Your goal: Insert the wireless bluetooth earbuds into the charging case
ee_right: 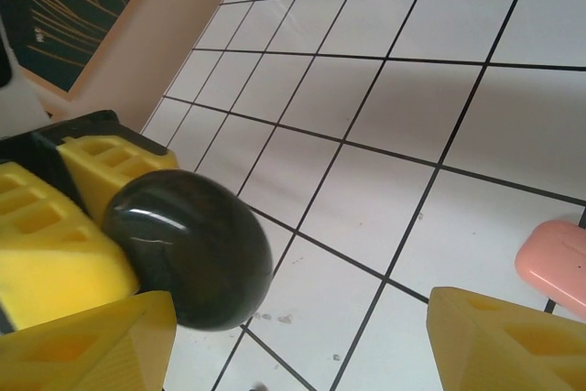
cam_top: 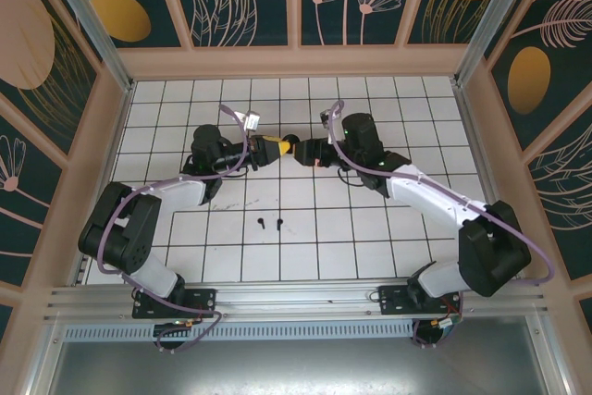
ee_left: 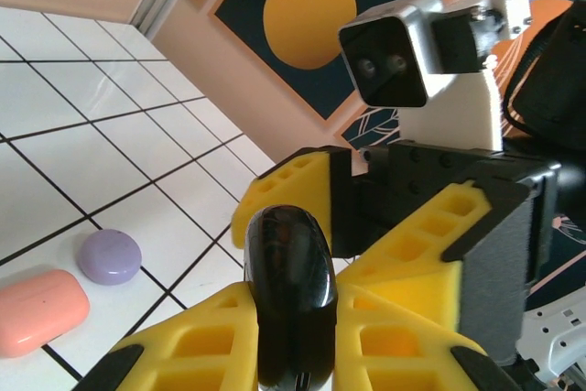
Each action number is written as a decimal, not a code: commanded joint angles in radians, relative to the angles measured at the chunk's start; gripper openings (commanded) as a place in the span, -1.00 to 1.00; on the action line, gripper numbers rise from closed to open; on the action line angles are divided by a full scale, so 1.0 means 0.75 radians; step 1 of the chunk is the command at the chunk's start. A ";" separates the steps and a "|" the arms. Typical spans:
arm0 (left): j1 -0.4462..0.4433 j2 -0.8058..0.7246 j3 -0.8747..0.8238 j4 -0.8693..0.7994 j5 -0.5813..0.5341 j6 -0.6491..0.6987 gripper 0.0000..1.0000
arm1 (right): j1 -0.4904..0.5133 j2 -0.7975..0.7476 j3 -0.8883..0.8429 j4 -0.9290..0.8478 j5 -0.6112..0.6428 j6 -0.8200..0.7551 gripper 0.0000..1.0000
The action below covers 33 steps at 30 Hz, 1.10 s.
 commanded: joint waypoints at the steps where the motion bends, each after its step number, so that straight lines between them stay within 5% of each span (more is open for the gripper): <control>1: -0.006 -0.041 0.032 0.019 0.046 -0.004 -1.00 | -0.009 0.032 0.062 0.061 -0.007 -0.022 0.45; 21: -0.005 -0.105 0.026 0.012 0.059 0.009 -1.00 | -0.117 -0.035 -0.072 0.100 0.018 0.059 0.37; 33: -0.006 -0.075 0.004 0.275 0.165 -0.172 -1.00 | -0.161 -0.110 -0.119 0.274 -0.473 0.096 0.19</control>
